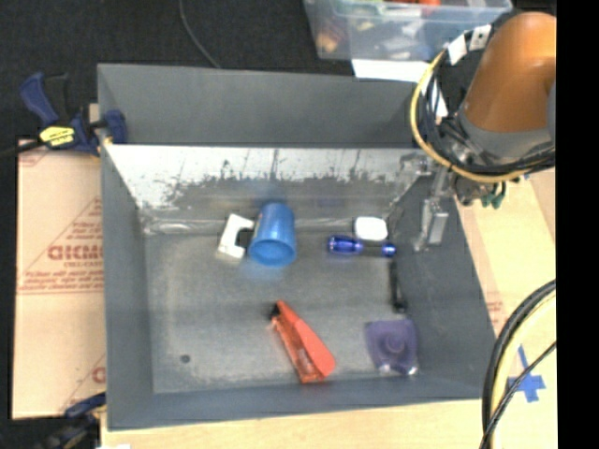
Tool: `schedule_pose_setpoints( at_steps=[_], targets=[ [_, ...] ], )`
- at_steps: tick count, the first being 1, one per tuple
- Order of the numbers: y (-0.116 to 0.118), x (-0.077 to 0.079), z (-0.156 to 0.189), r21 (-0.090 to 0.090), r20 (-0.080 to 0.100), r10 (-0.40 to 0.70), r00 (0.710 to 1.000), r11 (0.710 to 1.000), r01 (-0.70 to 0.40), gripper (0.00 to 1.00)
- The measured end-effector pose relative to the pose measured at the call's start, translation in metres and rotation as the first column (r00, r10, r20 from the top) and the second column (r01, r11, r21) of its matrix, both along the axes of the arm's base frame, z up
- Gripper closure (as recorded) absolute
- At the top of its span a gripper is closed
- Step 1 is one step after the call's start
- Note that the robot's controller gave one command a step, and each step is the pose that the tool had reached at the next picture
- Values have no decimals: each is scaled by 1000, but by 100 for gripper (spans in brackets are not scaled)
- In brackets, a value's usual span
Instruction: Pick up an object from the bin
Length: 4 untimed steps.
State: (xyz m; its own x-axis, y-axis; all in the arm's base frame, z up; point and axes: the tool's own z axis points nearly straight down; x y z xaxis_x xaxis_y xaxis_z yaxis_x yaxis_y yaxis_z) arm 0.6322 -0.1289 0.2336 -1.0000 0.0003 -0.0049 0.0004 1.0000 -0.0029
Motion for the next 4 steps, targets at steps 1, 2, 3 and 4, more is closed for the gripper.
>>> schedule_pose_setpoints(
  at_steps=[1,2,3,4],
  targets=[
    [-12,17,-137,2,7,-130,992,992,130,0],
    [-4,15,-67,-4,21,-63,998,998,63,0],
    [-12,17,-155,2,13,-133,991,991,133,0],
    [-10,19,-160,4,5,-283,959,959,283,0]
  ],
)
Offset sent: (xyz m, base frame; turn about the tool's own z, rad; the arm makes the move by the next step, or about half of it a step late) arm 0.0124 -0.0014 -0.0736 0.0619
